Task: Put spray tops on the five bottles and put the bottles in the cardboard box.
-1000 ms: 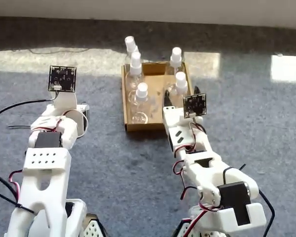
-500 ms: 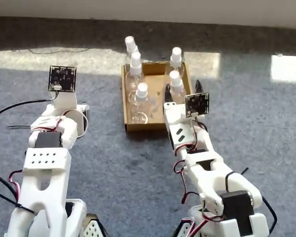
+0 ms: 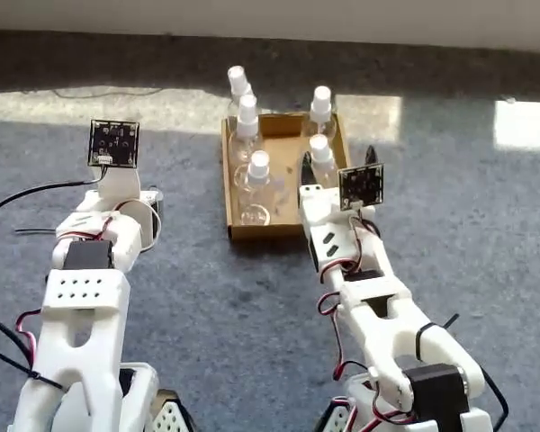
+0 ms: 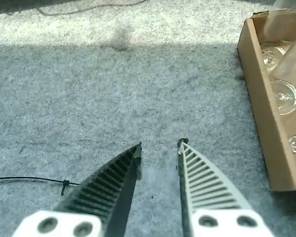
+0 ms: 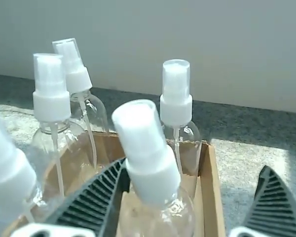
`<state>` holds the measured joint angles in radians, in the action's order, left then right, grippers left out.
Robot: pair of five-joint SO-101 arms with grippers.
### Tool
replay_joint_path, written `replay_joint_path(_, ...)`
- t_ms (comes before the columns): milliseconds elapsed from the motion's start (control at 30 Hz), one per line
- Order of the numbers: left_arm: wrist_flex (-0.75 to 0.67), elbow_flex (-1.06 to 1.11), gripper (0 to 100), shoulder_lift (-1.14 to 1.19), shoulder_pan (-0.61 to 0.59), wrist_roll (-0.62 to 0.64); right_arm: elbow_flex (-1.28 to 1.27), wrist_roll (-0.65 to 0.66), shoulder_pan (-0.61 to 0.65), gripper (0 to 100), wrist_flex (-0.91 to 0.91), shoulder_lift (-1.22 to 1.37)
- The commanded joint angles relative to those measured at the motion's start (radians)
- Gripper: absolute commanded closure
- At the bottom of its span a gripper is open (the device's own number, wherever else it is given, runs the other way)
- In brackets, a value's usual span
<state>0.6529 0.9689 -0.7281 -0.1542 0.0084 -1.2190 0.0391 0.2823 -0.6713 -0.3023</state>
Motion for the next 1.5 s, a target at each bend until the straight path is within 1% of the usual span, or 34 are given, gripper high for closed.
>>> replay_joint_path(0, -0.017, -0.008, 88, -0.005, -0.010, 0.008, 0.073, 0.003, 0.005, 66.6, 0.008, -0.041)
replay_joint_path(133, -0.017, -0.008, 88, -0.005, -0.010, 0.008, 0.096, 0.008, 0.005, 66.5, 0.012, -0.041)
replay_joint_path(267, -0.017, -0.008, 88, -0.005, -0.010, 0.008, 0.111, 0.008, 0.005, 66.3, 0.051, -0.041)
replay_joint_path(567, -0.017, -0.008, 88, -0.005, -0.010, 0.006, 0.134, 0.008, 0.005, 66.3, 0.058, -0.042)
replay_joint_path(767, -0.017, -0.008, 88, -0.005, -0.010, 0.006, 0.134, 0.008, 0.005, 60.4, 0.058, -0.042)
replay_joint_path(1467, -0.018, -0.008, 88, -0.005, -0.010, 0.006, 0.205, 0.009, 0.004, 60.2, 0.058, -0.042)
